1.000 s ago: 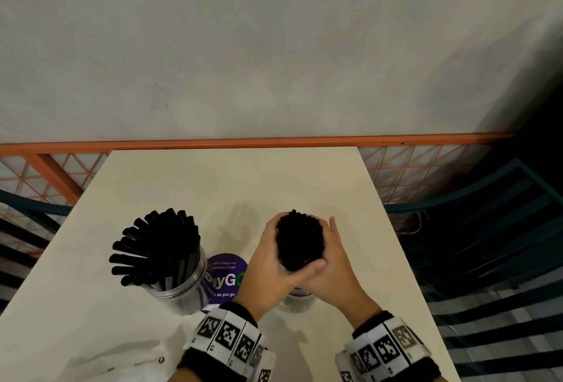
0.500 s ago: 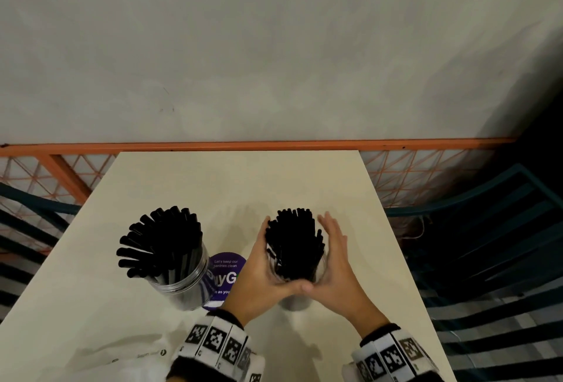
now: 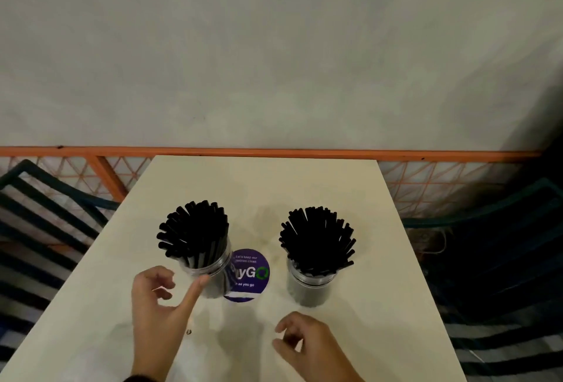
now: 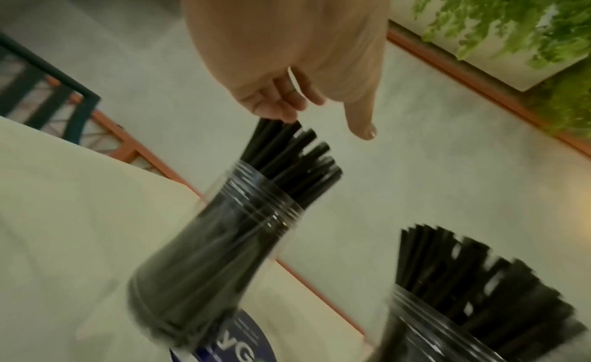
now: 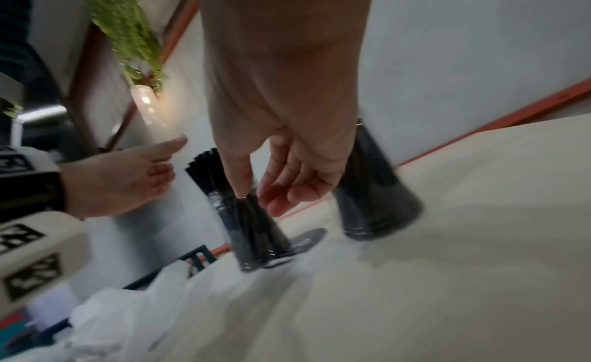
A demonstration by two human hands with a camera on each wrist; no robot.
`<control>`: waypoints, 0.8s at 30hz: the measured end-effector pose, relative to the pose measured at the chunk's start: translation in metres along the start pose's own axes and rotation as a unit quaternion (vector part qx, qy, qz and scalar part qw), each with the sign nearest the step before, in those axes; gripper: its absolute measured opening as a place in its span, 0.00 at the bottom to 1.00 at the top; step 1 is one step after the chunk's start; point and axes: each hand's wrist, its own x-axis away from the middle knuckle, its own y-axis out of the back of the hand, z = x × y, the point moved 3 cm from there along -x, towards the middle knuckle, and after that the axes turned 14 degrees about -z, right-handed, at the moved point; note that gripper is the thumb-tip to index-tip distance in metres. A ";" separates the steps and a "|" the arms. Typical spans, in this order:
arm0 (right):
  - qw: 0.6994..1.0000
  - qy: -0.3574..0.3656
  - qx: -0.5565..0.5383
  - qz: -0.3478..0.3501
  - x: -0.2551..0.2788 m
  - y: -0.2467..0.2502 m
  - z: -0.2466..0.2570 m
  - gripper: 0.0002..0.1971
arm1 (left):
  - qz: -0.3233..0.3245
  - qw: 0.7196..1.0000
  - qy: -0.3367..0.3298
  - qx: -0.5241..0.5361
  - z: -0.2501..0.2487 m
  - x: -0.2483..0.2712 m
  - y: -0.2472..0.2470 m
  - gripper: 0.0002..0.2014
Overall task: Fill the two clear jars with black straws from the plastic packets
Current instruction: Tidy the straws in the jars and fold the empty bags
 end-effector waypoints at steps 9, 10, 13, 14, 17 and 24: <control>0.995 0.061 -0.027 -0.070 -0.066 -0.044 0.097 0.55 | 0.227 0.965 0.117 0.057 0.037 -0.061 -0.011 0.74; 0.996 0.057 -0.023 -0.063 -0.075 -0.050 0.100 0.60 | 0.258 0.958 0.115 0.052 0.039 -0.067 -0.015 0.75; 0.995 0.069 -0.005 -0.065 -0.101 -0.068 0.108 0.69 | 0.340 0.935 0.089 0.048 0.041 -0.081 -0.025 0.75; 0.994 0.085 0.003 -0.074 -0.109 -0.073 0.109 0.70 | 0.363 0.927 0.078 0.056 0.041 -0.085 -0.029 0.75; 0.989 0.130 0.005 -0.072 -0.123 -0.083 0.114 0.66 | 0.410 0.903 0.066 0.106 0.035 -0.092 -0.040 0.69; 0.974 0.149 -0.098 -0.142 -0.123 -0.094 0.123 0.45 | 0.371 0.920 0.055 0.115 0.036 -0.081 -0.045 0.49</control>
